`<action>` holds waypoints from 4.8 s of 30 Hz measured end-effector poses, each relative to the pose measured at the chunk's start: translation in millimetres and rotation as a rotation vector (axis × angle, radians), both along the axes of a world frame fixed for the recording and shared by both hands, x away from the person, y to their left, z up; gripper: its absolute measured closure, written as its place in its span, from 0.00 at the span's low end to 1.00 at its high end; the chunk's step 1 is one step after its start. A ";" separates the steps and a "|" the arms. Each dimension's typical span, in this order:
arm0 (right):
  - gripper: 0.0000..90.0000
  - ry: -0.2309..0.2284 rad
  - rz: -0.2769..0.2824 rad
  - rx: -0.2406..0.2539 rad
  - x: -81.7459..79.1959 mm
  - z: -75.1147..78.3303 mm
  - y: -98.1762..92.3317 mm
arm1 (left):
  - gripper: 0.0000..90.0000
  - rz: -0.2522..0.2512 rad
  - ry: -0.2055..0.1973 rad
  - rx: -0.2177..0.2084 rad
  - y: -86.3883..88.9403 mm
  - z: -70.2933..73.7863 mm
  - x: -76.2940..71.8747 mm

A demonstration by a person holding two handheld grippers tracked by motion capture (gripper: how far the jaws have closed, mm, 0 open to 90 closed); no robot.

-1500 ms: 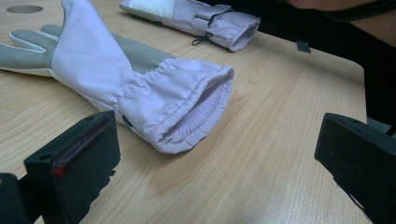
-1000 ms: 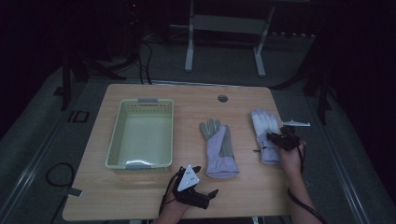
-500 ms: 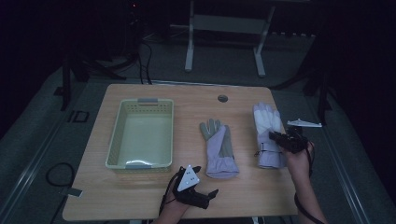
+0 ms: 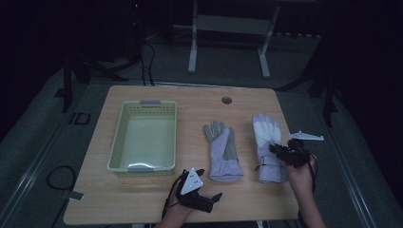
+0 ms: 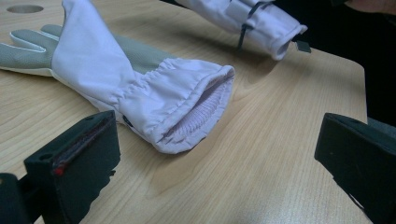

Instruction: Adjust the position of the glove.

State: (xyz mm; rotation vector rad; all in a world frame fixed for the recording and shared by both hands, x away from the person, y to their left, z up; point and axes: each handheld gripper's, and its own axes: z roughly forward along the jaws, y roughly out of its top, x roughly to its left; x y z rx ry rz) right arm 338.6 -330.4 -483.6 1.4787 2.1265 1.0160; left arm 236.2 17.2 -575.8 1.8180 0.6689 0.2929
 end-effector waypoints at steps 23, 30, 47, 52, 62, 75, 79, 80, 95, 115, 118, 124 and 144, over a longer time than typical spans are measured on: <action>0.85 0.055 -0.036 -0.068 32.1 -46.6 24.1 | 0.00 -0.004 -0.005 0.003 -0.5 0.1 -0.5; 0.70 -0.004 -0.006 -0.043 29.8 -31.3 13.5 | 0.00 -0.004 -0.004 0.002 -0.4 0.0 -0.2; 0.56 0.055 0.091 -0.022 35.5 -51.4 -4.6 | 0.00 -0.004 -0.003 0.002 -0.2 0.0 -0.1; 0.70 0.059 0.102 -0.006 34.7 -60.7 -3.1 | 0.00 -0.004 -0.003 0.002 -0.2 0.0 -0.1; 0.89 0.031 0.065 0.029 26.5 -43.8 -2.3 | 0.00 -0.002 -0.001 0.000 0.0 0.0 -0.1; 0.89 -0.082 0.059 0.121 11.0 34.2 8.9 | 0.00 0.001 -0.018 0.005 -0.1 0.2 -1.6; 0.89 -0.152 0.088 0.133 2.1 65.0 26.8 | 0.00 -0.002 -0.023 0.004 -0.2 0.2 -1.8; 0.89 -0.161 0.088 0.124 0.7 69.5 31.4 | 0.00 -0.001 -0.024 0.002 -0.3 0.3 -2.0; 0.89 -0.099 0.201 0.114 -3.8 54.1 108.1 | 0.00 0.037 -0.082 -0.002 1.9 2.8 -8.6; 0.88 0.038 0.148 0.061 12.2 -0.5 134.4 | 0.00 0.065 -0.066 0.005 2.1 2.2 -7.0; 0.88 0.047 0.135 0.044 15.1 -8.6 135.5 | 0.00 0.064 -0.064 0.006 2.2 2.1 -6.7; 0.87 0.071 0.122 -0.008 21.0 -26.1 135.9 | 0.00 0.060 -0.062 0.003 2.1 2.1 -6.8; 0.25 -0.005 0.310 0.092 14.6 -2.9 99.4 | 0.00 0.050 -0.071 0.018 -0.5 0.2 -5.4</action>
